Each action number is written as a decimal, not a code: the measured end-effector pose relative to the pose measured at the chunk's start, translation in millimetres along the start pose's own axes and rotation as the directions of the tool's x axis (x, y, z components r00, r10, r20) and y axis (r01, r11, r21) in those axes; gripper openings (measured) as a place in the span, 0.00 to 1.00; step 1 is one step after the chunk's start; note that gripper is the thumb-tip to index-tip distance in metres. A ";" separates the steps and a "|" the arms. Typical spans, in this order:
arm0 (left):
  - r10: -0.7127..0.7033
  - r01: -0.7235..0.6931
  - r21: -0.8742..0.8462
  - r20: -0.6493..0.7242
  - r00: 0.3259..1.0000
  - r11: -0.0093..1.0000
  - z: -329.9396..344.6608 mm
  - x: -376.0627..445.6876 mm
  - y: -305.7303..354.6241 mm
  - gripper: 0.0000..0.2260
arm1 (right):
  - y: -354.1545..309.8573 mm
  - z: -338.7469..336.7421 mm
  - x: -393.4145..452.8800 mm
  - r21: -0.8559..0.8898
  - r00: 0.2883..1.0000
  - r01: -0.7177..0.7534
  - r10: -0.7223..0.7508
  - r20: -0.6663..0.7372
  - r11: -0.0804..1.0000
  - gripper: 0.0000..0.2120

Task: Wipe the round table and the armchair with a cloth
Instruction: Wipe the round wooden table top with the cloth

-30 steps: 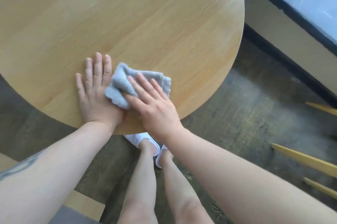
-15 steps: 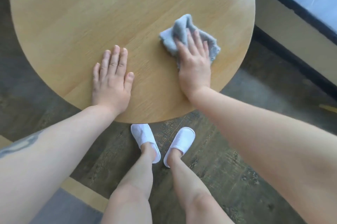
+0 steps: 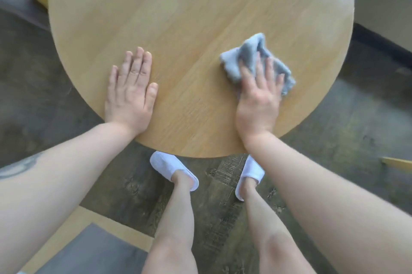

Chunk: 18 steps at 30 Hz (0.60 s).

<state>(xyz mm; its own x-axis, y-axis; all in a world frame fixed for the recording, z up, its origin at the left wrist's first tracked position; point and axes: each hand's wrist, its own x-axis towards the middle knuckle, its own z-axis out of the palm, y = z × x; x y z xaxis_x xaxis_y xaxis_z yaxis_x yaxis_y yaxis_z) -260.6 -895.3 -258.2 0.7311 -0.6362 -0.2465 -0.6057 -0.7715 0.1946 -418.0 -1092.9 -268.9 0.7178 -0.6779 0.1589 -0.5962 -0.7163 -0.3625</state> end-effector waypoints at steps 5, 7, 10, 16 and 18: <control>0.131 -0.133 0.041 0.051 0.990 0.990 -6.4 9.9 -17.3 0.29 | -49.8 -16.0 -95.3 0.246 0.708 0.566 -0.617 0.343 0.787 0.20; 0.146 -0.148 0.037 0.051 0.988 0.988 -6.6 9.6 -20.9 0.29 | -19.3 -34.8 -69.2 0.270 0.666 0.600 -0.657 0.353 0.753 0.16; 0.156 -0.156 0.017 0.044 0.987 0.988 -6.6 10.8 -20.8 0.28 | 29.7 -46.5 2.1 0.033 0.916 0.370 -0.371 0.152 0.928 0.16; 0.164 -0.162 -0.033 0.053 0.985 0.986 -10.0 15.2 -20.3 0.29 | -43.8 5.9 -41.8 -0.050 0.980 -0.191 0.188 -0.066 0.980 0.20; 0.186 -0.186 -0.015 0.058 0.981 0.983 -10.5 19.7 -19.7 0.29 | -94.6 11.2 -98.0 0.039 0.993 0.078 -0.081 0.089 0.996 0.19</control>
<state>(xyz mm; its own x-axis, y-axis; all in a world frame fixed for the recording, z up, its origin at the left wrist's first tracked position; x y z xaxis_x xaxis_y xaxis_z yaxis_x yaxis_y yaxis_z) -231.0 -892.7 -256.9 0.5859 -0.7672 -0.2610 -0.7260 -0.6400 0.2516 -427.9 -956.9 -260.5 0.7931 -0.5999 0.1053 -0.5237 -0.7600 -0.3849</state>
